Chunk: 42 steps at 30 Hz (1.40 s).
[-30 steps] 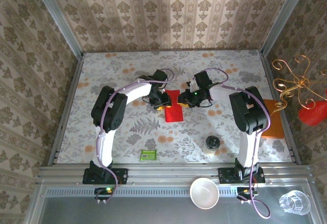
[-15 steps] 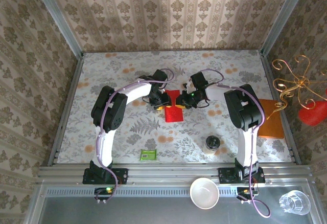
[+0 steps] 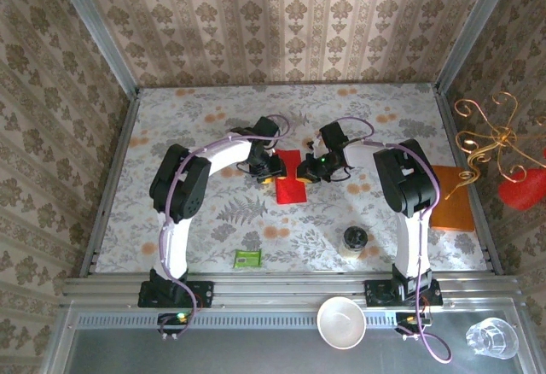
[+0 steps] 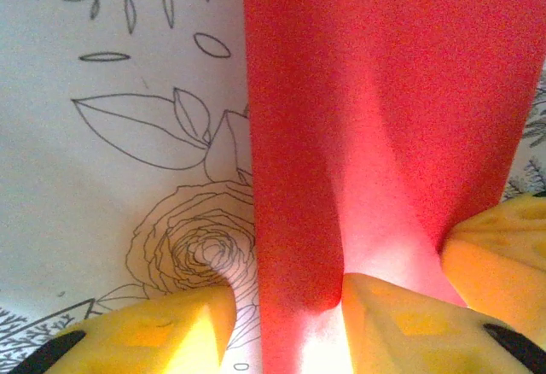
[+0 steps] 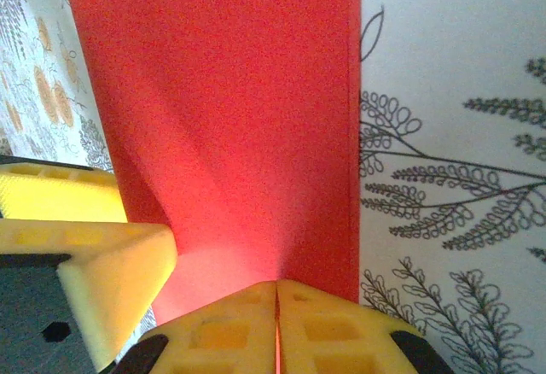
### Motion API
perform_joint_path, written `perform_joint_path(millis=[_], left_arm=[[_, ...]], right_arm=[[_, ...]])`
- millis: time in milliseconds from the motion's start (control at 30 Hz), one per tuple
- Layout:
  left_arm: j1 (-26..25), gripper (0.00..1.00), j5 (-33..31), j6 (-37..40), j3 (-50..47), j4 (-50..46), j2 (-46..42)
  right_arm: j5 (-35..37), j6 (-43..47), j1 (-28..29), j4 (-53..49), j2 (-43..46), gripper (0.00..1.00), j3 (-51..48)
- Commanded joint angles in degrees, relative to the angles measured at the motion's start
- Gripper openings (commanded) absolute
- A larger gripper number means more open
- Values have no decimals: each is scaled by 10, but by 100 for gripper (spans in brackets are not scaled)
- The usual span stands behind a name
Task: Fold a paper plane with a square sheet of paper (pick it up from the middle)
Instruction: Hold the square sheet of paper at the center of the table, then first fold the square sheet of paper in half at the center of the table.
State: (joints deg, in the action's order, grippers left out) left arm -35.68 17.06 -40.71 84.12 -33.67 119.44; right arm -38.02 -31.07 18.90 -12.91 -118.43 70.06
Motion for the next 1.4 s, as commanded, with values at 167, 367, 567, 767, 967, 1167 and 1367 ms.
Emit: perform_joint_path(millis=[167,367,567,767,967,1167,1367], left_arm=[[21,45,-12,3,-25,37,-85],[21,38,60,-12,-63,114,-117],[0,22,88,-24,-71,134,-90],[-6,11,117,-34,-60,141,-49],[-6,8,127,-29,-38,130,-17],[-2,7,123,-12,-39,114,-1],[12,6,135,3,-63,129,4]], right_arm=[[88,15,-5,-98,-59,9,-20],[96,10,-1,-96,-64,8,-24],[110,11,2,-104,-79,6,-24],[117,15,4,-111,-93,5,-21],[120,16,6,-118,-101,5,-15],[127,9,8,-126,-105,5,-15],[137,9,9,-136,-112,5,-21]])
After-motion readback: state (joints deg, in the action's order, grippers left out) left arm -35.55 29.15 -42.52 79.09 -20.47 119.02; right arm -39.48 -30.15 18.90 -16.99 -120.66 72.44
